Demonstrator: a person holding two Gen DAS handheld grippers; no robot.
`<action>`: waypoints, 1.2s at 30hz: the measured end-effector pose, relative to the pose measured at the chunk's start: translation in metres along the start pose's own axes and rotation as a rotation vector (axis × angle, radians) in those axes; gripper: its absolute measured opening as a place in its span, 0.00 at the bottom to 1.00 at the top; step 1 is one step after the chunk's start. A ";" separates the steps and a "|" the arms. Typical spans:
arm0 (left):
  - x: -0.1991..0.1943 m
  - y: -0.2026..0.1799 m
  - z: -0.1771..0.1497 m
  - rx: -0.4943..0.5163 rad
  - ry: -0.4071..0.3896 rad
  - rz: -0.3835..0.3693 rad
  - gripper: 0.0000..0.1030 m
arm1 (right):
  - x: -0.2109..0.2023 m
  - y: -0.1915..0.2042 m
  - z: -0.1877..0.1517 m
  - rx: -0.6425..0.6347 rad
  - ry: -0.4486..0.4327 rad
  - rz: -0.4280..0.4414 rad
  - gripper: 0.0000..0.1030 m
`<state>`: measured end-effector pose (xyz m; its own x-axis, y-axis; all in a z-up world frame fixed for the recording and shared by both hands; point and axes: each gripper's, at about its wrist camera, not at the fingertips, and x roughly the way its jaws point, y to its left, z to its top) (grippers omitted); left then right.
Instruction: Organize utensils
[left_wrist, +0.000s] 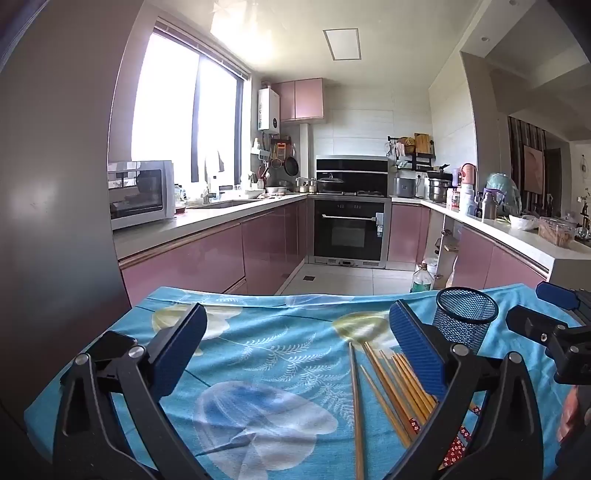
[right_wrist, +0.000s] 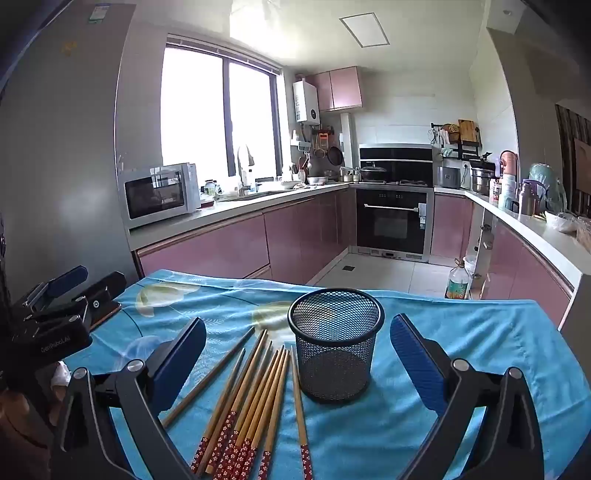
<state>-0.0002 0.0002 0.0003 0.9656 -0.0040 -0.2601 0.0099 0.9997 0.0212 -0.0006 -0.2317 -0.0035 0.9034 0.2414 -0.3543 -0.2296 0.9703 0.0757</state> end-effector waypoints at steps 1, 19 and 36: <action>0.001 0.000 0.000 0.002 0.001 0.001 0.95 | 0.000 0.000 0.000 -0.004 0.002 -0.002 0.94; -0.006 -0.002 -0.001 -0.007 -0.045 -0.038 0.95 | 0.000 0.002 0.001 -0.006 -0.032 -0.007 0.94; -0.007 -0.002 -0.001 -0.013 -0.048 -0.043 0.95 | 0.002 0.004 0.001 -0.011 -0.032 -0.003 0.94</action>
<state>-0.0074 -0.0020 0.0014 0.9756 -0.0476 -0.2143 0.0484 0.9988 -0.0014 0.0004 -0.2271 -0.0028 0.9152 0.2394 -0.3243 -0.2312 0.9708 0.0642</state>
